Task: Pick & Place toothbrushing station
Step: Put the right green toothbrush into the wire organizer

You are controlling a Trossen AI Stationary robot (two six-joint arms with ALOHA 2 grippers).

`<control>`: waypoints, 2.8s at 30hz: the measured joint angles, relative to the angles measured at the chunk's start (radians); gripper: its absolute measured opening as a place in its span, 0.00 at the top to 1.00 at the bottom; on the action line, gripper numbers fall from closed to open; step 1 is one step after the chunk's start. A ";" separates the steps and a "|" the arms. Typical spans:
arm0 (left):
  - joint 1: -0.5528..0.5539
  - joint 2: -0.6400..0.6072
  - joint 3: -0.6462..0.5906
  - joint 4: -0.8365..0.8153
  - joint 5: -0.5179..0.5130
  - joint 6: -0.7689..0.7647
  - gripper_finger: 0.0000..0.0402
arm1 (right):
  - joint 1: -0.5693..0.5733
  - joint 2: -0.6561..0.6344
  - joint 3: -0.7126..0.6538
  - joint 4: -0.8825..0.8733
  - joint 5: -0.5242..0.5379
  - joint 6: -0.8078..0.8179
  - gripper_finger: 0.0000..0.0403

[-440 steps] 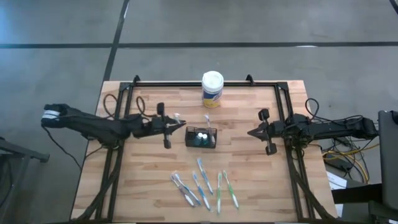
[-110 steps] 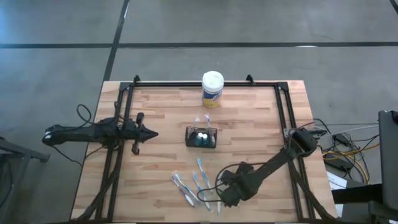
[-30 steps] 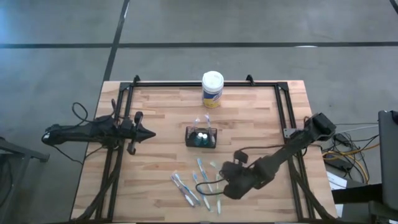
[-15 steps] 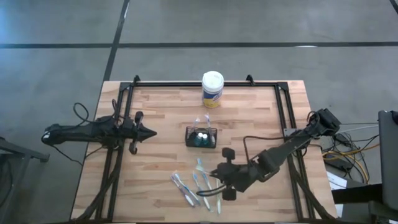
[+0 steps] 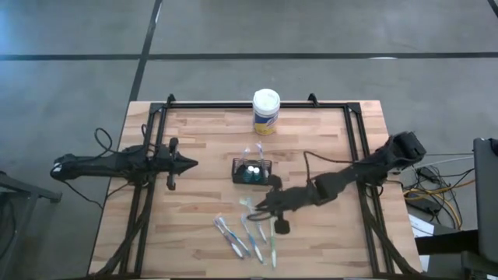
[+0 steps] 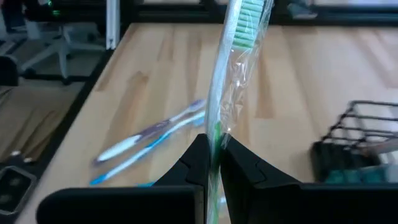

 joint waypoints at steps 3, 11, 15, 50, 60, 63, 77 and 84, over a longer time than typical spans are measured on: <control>0.000 0.000 0.000 -0.002 -0.001 0.002 0.97 | -0.028 -0.036 -0.071 0.129 -0.002 -0.067 0.96; 0.000 0.005 -0.014 -0.017 -0.015 -0.003 0.97 | -0.107 -0.080 -0.314 0.818 -0.261 -0.135 0.96; 0.000 0.008 -0.014 -0.019 -0.035 -0.004 0.97 | -0.142 -0.110 -0.371 0.830 -0.253 -0.124 0.96; 0.000 0.012 -0.014 -0.023 -0.037 0.006 0.97 | -0.335 -0.042 -0.466 1.014 0.061 -0.207 0.96; 0.000 0.013 -0.014 -0.024 -0.034 0.007 0.97 | -0.329 0.076 -0.466 1.155 0.061 -0.207 0.96; 0.000 0.013 -0.014 -0.029 -0.033 0.007 0.97 | -0.321 0.093 -0.468 1.154 0.065 -0.207 0.96; 0.000 0.013 -0.014 -0.060 -0.030 0.007 0.97 | -0.248 0.172 -0.479 1.153 0.216 -0.206 0.96; 0.000 0.013 -0.014 -0.061 -0.029 0.007 0.97 | -0.246 0.244 -0.447 1.164 0.222 -0.174 0.96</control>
